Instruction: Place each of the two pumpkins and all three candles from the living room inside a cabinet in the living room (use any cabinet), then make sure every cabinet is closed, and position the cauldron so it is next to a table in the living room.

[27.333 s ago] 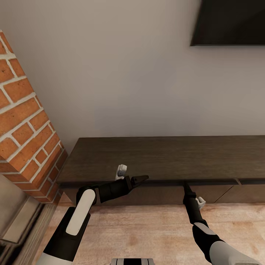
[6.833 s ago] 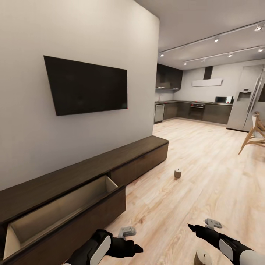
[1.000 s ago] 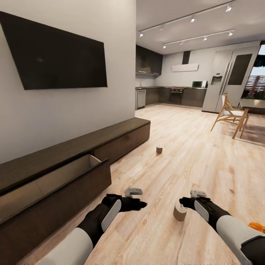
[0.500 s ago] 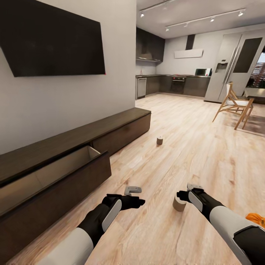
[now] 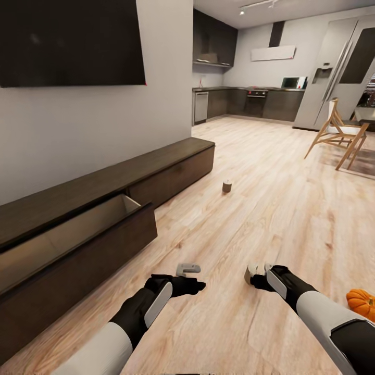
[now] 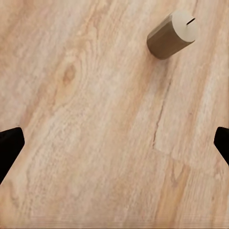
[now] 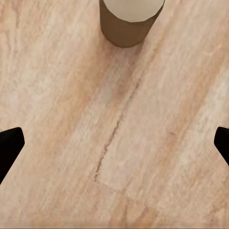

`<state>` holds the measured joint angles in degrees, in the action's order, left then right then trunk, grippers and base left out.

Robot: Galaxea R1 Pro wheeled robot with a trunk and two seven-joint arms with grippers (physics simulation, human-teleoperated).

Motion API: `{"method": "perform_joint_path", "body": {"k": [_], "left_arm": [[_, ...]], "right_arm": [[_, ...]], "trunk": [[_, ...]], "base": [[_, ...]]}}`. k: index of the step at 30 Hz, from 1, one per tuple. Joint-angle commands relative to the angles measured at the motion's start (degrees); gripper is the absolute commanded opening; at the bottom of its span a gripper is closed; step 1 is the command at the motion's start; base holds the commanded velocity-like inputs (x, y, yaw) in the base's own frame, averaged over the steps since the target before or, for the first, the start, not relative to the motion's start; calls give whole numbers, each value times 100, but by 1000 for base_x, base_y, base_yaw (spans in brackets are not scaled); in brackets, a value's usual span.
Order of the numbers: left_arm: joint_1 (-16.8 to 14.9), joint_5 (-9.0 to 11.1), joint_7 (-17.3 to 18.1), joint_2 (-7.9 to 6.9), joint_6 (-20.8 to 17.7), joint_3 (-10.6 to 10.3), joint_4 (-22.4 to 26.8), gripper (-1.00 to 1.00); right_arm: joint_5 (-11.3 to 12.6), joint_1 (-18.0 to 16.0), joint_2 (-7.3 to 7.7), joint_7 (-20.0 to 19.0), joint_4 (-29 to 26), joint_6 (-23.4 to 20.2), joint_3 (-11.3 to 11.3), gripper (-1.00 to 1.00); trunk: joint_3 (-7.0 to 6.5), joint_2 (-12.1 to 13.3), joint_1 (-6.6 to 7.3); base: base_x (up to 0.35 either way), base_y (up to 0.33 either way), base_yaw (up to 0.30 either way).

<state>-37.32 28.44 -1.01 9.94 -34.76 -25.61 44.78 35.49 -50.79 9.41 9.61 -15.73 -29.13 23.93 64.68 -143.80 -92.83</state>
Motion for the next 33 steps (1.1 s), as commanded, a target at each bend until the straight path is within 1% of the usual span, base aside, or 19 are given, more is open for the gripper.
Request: {"method": "perform_joint_path", "body": {"k": [1,4,13,17,22,24,27,33], "left_arm": [[-3,22,-11,-1,-22,-5,5,100],[-3,22,-13,-1,-22,-5,3,100],[-3,29,-14,-1,-15,-5,-6,100],[-3,30,-14,-1,-13,-5,-20,100],[-3,24,-14,-1,-13,-5,-29,100],[-3,25,-14,-1,-13,-5,-30,100],[-3,27,-14,-1,-13,-5,-30,100],[-3,30,-16,6,-13,-5,-43,100]], "right_arm": [[59,-1,4,45,-15,-24,42,100],[56,-1,0,48,-6,-18,46,100],[49,-1,-3,44,-1,27,66,100],[40,-1,-13,48,-1,53,86,100],[37,-1,-16,48,1,101,103,100],[30,-1,-31,48,9,259,115,100],[21,-1,-51,49,25,380,120,100],[-15,1,-61,43,34,455,129,100]], "trunk": [[37,-4,-1],[131,-8,-9],[213,-8,-9],[227,-8,-9],[231,-8,-9],[231,-8,-9],[231,-8,-9],[231,-8,-9]], "base": [[0,0,0],[0,0,0],[1,0,0],[99,-36,0],[255,-138,0],[177,-103,0],[65,-38,0],[80,-52,0]]}}
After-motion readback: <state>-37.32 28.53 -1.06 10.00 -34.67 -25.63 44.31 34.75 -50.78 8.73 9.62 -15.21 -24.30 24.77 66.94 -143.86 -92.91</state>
